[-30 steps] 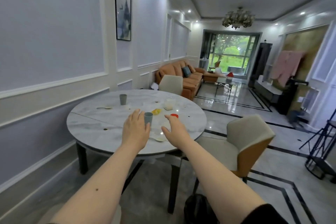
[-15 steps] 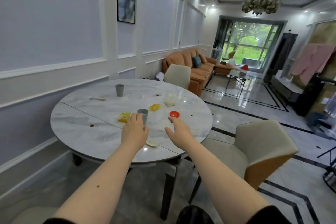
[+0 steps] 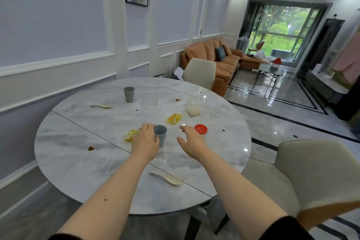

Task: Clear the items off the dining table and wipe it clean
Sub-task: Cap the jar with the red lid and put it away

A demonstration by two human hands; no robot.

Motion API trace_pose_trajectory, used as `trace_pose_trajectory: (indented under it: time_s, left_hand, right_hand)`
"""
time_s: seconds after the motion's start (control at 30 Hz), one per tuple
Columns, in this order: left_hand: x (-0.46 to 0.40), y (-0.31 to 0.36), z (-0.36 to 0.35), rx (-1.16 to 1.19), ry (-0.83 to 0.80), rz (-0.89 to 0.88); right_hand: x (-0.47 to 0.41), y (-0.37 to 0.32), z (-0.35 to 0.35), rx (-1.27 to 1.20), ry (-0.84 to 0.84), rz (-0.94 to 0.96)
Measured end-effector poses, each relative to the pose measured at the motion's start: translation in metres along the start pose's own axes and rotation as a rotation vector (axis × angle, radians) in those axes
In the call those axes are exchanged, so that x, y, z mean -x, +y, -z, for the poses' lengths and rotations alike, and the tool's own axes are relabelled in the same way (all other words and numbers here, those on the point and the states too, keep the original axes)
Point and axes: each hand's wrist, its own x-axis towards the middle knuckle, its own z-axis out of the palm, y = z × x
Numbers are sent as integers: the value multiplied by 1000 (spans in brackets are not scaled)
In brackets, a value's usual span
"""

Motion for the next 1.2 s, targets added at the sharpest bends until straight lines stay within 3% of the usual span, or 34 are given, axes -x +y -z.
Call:
trace_pose_trajectory:
  time_s: [0.3,0.63,0.93,1.2]
  left_hand:
    - [-98,9,-63,33,-103,-28]
    - [-257,59,-172,113,-182,-56]
    - [-362,85,-267,214,-256,-50]
    - [-435,85,-335,540,-203,223]
  right_hand:
    - [-94,56,-4,16,-19,-75]
    - [-237,175,-1,72,-77,-182]
    - [-311,261,-34,211,-257,-247]
    - [-340,301,-60,167,-351,-229]
